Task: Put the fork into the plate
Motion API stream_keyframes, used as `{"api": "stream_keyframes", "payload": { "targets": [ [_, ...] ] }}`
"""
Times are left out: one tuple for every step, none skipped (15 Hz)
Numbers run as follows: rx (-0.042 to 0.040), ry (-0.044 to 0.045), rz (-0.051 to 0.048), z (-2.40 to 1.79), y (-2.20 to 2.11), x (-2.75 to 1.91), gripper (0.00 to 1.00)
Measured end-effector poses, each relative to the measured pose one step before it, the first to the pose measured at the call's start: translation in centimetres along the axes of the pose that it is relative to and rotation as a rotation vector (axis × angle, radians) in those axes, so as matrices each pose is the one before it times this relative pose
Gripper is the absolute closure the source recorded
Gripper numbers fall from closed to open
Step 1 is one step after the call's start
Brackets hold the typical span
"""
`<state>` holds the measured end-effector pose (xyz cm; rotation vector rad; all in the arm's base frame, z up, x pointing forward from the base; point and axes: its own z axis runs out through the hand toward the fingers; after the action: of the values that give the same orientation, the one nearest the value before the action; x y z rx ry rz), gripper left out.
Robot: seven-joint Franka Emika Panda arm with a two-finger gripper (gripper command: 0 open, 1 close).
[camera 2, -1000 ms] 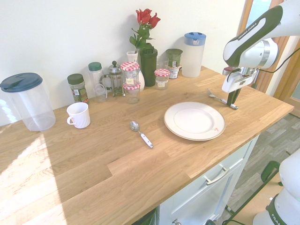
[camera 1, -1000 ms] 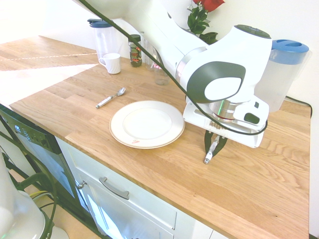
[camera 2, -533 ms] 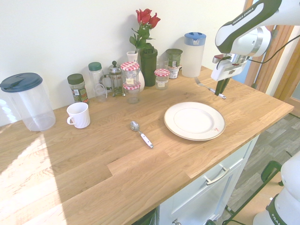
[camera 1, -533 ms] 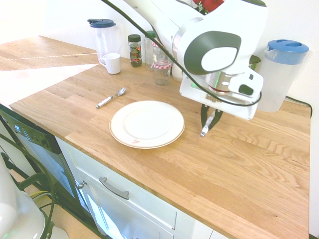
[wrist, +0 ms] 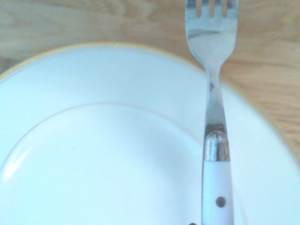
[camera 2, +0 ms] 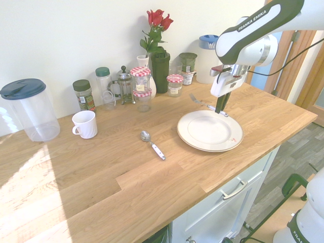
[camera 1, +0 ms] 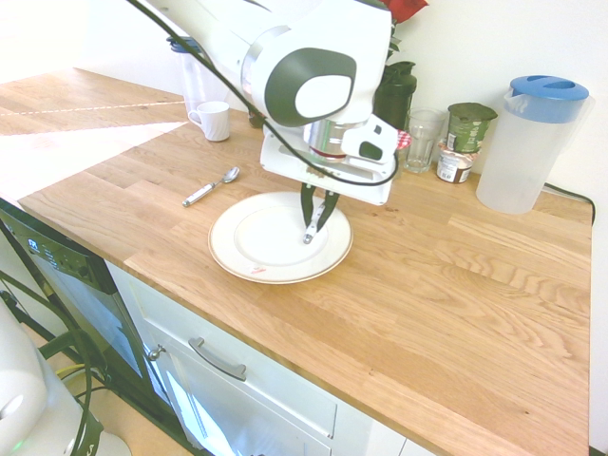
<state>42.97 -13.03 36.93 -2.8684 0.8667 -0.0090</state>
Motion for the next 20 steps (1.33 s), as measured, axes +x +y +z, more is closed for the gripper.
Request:
{"api": "stream_keyframes", "payload": {
  "targets": [
    [-0.00224, -0.00660, -0.01676, 0.236, -0.620, -1.223, 1.00],
    [-0.00376, -0.00420, -0.01653, 0.081, -0.460, -1.091, 1.00],
    [-0.00839, -0.00301, -0.01399, 0.001, -0.183, -0.915, 1.00],
    [-0.00865, -0.00025, -0.00817, 0.021, 0.164, -0.596, 1.00],
    [-0.01297, -0.00190, -0.00474, 0.211, 0.335, -0.393, 1.00],
    [-0.01601, -0.00534, 0.00042, 0.405, 0.624, -0.214, 1.00],
    [-0.01149, -0.00574, 0.00308, 0.467, 0.563, -0.175, 1.00],
    [-0.00305, -0.00243, 0.00546, 0.386, 0.379, -0.144, 1.00],
    [-0.00022, -0.00006, 0.00324, 0.273, 0.182, -0.111, 0.00],
    [-0.00006, 0.00045, 0.00033, 0.063, 0.015, -0.015, 0.00],
    [-0.00014, 0.00000, 0.00025, 0.031, 0.000, 0.014, 0.00],
    [0.00012, 0.00046, 0.00012, 0.002, -0.001, 0.007, 0.00],
    [0.00048, 0.00324, 0.00166, -0.015, -0.021, 0.035, 0.00],
    [0.00041, 0.00425, 0.00337, 0.013, -0.033, 0.063, 0.00],
    [-0.00066, 0.00268, 0.00263, 0.073, 0.002, 0.071, 0.00],
    [-0.00191, 0.00125, 0.00304, 0.129, 0.013, 0.071, 0.00],
    [-0.00215, 0.00114, 0.00308, 0.151, 0.036, 0.087, 0.00],
    [-0.00272, -0.00015, 0.00185, 0.133, 0.059, 0.066, 0.00],
    [-0.00191, 0.00033, 0.00173, 0.046, 0.025, 0.050, 0.00],
    [0.00031, 0.00300, 0.00269, -0.116, -0.027, 0.098, 0.00]
  ]
}}
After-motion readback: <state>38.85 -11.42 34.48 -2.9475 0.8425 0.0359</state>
